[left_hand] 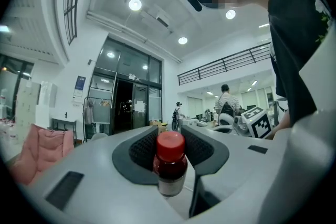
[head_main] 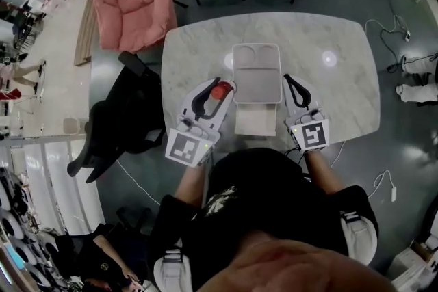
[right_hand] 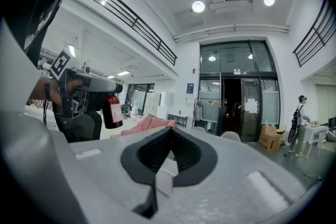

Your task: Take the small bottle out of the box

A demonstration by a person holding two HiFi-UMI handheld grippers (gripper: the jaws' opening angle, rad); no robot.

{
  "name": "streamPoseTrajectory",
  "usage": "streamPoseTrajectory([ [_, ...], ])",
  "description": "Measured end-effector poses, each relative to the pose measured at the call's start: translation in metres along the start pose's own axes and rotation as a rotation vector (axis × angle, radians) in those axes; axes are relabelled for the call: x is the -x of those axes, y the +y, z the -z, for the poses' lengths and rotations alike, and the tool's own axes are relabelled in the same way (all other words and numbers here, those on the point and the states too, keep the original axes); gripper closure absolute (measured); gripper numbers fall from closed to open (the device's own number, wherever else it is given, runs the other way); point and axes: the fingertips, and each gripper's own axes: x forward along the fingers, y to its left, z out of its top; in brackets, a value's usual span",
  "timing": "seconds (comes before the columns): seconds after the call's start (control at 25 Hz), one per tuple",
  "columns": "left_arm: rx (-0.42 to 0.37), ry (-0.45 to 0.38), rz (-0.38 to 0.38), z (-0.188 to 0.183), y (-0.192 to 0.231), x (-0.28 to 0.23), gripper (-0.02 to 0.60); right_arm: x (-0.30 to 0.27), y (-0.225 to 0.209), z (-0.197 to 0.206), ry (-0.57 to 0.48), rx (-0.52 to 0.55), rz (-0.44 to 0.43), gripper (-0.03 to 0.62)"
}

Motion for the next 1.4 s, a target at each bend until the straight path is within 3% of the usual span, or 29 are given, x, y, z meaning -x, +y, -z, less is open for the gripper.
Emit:
streamPoseTrajectory([
  [0.32, -0.014, 0.002, -0.039, -0.008, 0.009, -0.003, 0.433, -0.003, -0.01, -0.007, -0.01, 0.013, 0.016, 0.6],
  [0.72, -0.014, -0.007, -0.029, -0.011, 0.004, -0.006, 0.433, 0.004, -0.021, -0.009, -0.021, 0.014, 0.043, 0.6],
  [1.4, -0.021, 0.0, -0.023, -0.006, 0.005, -0.002, 0.433, -0.002, -0.002, -0.01, 0.001, 0.012, 0.015, 0.6],
])
